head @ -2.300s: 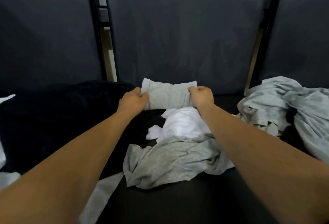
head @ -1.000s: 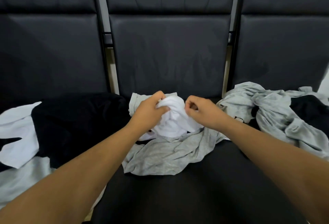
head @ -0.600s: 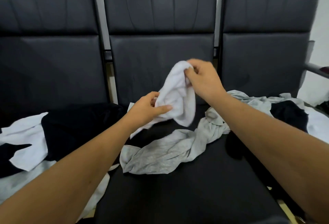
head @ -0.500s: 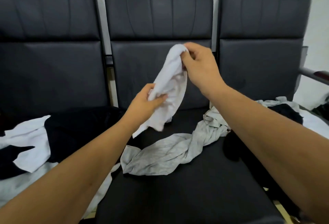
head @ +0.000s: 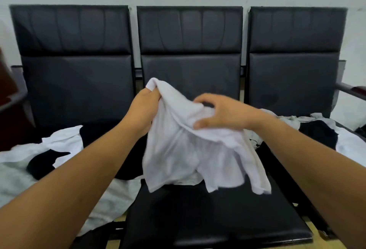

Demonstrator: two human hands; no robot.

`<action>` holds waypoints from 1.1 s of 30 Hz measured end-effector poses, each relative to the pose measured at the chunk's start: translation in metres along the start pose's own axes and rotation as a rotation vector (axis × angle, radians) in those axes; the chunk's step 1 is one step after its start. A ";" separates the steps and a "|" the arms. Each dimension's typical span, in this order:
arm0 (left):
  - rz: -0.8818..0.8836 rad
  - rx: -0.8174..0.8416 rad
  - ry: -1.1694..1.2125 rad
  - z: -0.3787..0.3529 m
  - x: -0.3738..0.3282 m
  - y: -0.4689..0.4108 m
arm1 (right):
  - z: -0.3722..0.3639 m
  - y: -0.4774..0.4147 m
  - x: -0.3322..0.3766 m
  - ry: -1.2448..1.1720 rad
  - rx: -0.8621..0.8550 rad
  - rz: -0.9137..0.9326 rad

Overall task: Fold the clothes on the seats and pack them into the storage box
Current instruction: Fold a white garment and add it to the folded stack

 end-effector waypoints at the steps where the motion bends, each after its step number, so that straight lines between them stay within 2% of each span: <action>1: 0.059 -0.023 0.026 0.001 -0.001 0.001 | -0.005 0.001 -0.003 0.069 0.047 -0.020; 2: 0.100 -0.039 0.029 0.002 -0.003 0.004 | -0.007 0.002 -0.004 0.051 0.036 -0.033; 4: 0.116 0.024 0.007 0.004 -0.003 0.008 | -0.002 0.002 -0.003 -0.233 -0.057 -0.088; 7: 0.020 0.373 -0.040 0.003 0.008 0.012 | 0.011 0.001 0.009 -0.887 -0.215 -0.165; 9: 0.023 0.574 -0.284 -0.002 0.023 0.018 | 0.022 -0.002 0.020 -1.187 -0.274 -0.155; 12: 0.118 0.627 -0.631 -0.010 0.050 0.019 | 0.044 -0.006 0.037 -1.326 -0.339 -0.053; 13: 0.143 0.622 -0.630 -0.012 0.056 0.019 | 0.053 -0.006 0.039 -1.338 -0.386 -0.037; 15: 0.195 0.588 -0.405 -0.015 0.060 0.020 | 0.067 -0.007 0.033 -1.363 -0.484 -0.040; 17: 0.229 0.534 -0.028 -0.016 0.054 0.018 | 0.075 -0.002 0.019 -1.331 -0.617 -0.102; 19: 0.236 0.500 0.279 -0.017 0.039 0.019 | 0.074 0.008 0.000 -1.197 -0.758 -0.215; 20: 0.242 0.483 0.386 -0.018 0.030 0.022 | 0.069 0.014 -0.009 -1.099 -0.778 -0.279; 22: 0.272 0.435 0.467 -0.017 0.018 0.026 | 0.050 0.022 -0.030 -0.897 -0.708 -0.431; 25: 0.331 0.349 0.264 -0.019 0.020 0.035 | 0.015 0.034 -0.050 -0.686 -0.542 -0.538; 29: 0.459 0.241 0.014 -0.009 0.062 0.046 | -0.031 0.046 -0.068 -0.580 -0.464 -0.612; 32: 0.495 0.299 -0.108 0.003 0.098 0.059 | -0.073 0.049 -0.088 -0.320 -0.328 -0.678; 33: 0.490 0.330 -0.163 0.007 0.108 0.063 | -0.086 0.051 -0.089 -0.209 -0.269 -0.651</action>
Point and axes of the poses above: each hand's wrist, its own y-axis away from the middle knuckle, its own z-axis out of the back of the hand, x = y × z, the point moved 2 cm from there along -y, towards the middle knuckle, and after that the axes turned 4 degrees about z, right-handed, at the moved point
